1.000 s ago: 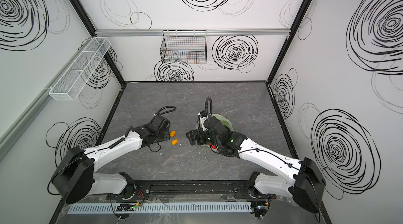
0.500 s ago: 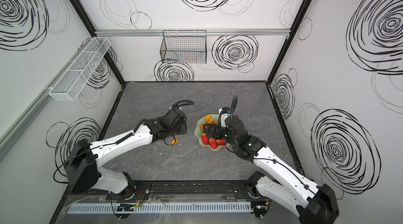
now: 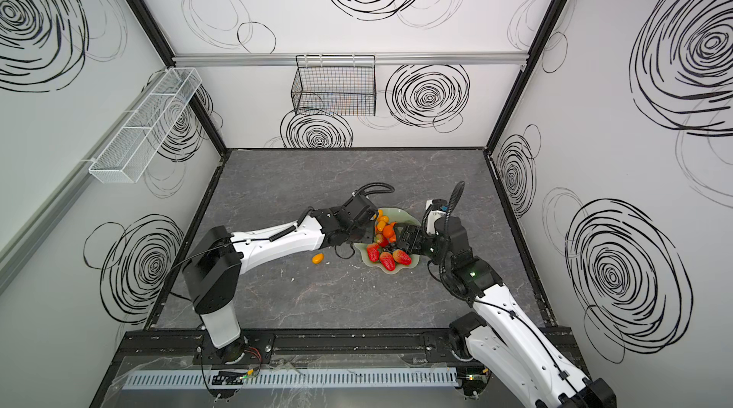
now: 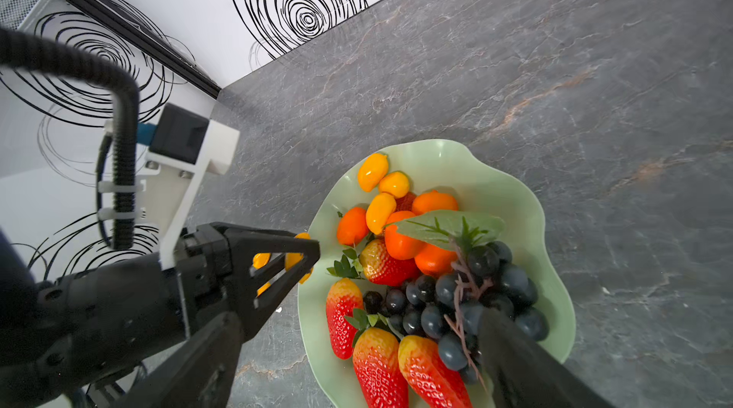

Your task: Place and organize the fake fruits in the fruit bowl

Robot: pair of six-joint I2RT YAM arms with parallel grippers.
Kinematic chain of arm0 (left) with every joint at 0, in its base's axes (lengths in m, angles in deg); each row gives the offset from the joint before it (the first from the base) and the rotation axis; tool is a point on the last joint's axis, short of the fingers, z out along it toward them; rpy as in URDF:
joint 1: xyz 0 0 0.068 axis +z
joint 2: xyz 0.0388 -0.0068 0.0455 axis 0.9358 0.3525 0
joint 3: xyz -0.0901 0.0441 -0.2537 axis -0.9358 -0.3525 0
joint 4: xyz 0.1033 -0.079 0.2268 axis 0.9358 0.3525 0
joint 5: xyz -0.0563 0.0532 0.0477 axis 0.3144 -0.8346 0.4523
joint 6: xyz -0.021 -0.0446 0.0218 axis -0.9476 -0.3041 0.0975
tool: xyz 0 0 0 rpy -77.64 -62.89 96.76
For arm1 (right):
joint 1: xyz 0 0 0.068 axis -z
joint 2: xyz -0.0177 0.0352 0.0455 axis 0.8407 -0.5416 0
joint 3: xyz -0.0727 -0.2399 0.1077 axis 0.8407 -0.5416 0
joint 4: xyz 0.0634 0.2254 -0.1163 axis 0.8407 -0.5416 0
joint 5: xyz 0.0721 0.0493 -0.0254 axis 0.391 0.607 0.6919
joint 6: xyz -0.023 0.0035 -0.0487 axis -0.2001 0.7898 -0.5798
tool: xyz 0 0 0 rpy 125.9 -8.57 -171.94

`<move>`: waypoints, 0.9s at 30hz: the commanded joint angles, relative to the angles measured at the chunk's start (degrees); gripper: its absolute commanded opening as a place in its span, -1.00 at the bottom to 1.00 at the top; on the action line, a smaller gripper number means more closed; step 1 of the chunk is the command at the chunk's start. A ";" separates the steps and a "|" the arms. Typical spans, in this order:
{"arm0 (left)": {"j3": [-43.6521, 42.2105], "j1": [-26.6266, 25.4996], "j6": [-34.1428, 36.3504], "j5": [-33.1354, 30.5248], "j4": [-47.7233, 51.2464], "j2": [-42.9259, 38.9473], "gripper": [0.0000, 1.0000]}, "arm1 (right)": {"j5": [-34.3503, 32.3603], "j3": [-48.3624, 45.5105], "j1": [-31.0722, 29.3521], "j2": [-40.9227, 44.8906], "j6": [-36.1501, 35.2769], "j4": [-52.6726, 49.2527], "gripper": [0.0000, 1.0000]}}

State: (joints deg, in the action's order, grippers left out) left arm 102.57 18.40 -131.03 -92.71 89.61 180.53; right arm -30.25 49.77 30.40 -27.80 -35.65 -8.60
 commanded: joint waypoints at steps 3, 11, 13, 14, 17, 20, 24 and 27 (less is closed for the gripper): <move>6.18 0.06 1.49 2.50 -1.67 5.18 -0.42 | 0.97 -0.57 0.95 -0.07 -1.26 -0.93 0.94; 9.44 0.08 2.03 3.75 -1.66 8.01 -0.14 | 1.19 -0.91 2.19 0.29 -2.24 -1.57 0.94; 9.44 -0.04 2.20 3.56 -1.56 6.58 -0.07 | 1.20 -0.91 2.20 0.37 -3.52 -1.69 0.95; 9.40 -0.10 2.29 3.22 -1.31 5.68 -0.03 | 1.55 -0.84 2.20 0.48 -4.14 -1.52 0.95; 8.62 -0.03 2.88 2.40 -0.68 1.89 0.03 | 3.46 -0.83 2.12 0.72 -5.50 -0.63 0.95; 6.05 0.71 3.44 1.42 -0.15 -3.22 0.08 | 5.20 -0.61 1.72 0.73 -5.50 0.53 0.95; -1.26 2.81 3.70 0.16 -0.70 -12.88 0.14 | 4.45 0.63 -0.83 -0.26 -5.51 1.12 0.95; -8.64 5.09 3.54 -0.90 -0.60 -20.70 0.15 | 1.40 2.18 -4.81 -1.58 -5.76 1.38 0.95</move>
State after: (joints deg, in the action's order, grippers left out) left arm 98.79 21.48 -128.00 -91.29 88.67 164.42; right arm -26.78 49.62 28.37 -27.84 -40.48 -9.36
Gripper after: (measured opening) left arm 0.572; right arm 0.973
